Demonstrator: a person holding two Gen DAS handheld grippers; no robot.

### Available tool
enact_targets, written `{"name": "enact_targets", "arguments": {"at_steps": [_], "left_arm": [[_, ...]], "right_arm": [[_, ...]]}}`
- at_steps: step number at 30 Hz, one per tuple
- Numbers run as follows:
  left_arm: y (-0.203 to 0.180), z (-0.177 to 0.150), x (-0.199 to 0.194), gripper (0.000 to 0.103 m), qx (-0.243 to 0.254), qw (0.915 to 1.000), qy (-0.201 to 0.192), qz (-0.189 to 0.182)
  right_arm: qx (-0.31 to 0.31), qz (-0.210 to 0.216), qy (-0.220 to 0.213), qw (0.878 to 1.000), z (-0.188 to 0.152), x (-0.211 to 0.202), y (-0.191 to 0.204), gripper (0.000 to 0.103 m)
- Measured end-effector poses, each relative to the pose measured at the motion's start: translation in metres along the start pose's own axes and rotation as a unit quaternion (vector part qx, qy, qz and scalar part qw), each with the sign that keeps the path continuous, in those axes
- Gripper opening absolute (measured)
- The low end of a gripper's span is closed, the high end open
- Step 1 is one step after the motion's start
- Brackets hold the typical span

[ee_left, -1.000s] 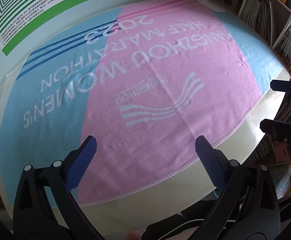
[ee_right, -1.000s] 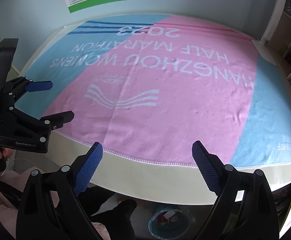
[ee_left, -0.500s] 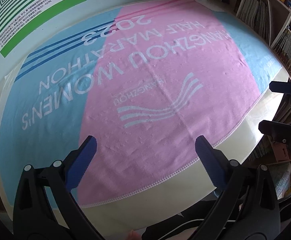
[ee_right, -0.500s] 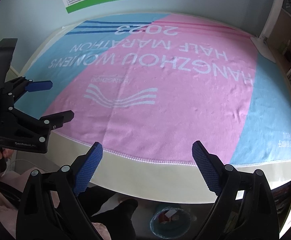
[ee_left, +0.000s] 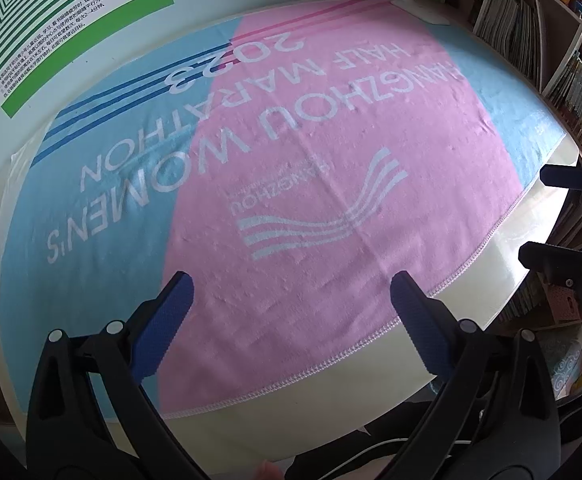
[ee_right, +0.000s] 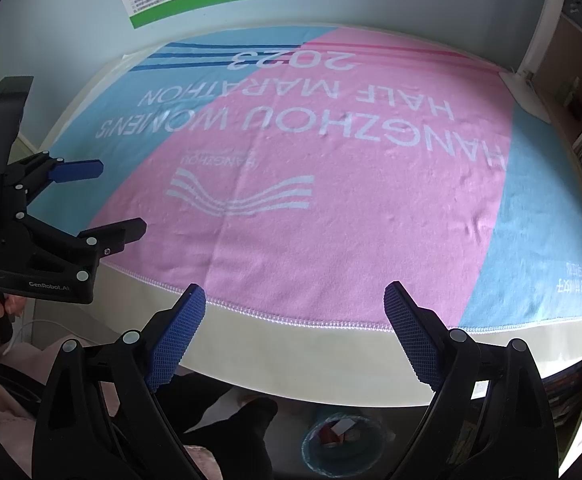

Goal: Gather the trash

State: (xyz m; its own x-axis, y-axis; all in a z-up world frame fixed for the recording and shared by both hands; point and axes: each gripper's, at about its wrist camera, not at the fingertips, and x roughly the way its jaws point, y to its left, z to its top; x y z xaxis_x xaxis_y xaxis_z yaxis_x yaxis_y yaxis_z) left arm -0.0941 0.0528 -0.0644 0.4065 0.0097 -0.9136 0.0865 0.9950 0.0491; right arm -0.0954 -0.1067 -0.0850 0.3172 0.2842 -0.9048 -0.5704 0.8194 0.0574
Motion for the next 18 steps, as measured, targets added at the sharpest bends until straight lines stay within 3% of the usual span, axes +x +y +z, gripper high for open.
{"name": "enact_targets", "arguments": {"at_steps": [18], "left_arm": [[0.0012, 0.002, -0.0001, 0.096, 0.001, 1.0, -0.002, 0.0]], "right_arm": [[0.003, -0.001, 0.001, 1.0, 0.0019, -0.0005, -0.0007, 0.09]]}}
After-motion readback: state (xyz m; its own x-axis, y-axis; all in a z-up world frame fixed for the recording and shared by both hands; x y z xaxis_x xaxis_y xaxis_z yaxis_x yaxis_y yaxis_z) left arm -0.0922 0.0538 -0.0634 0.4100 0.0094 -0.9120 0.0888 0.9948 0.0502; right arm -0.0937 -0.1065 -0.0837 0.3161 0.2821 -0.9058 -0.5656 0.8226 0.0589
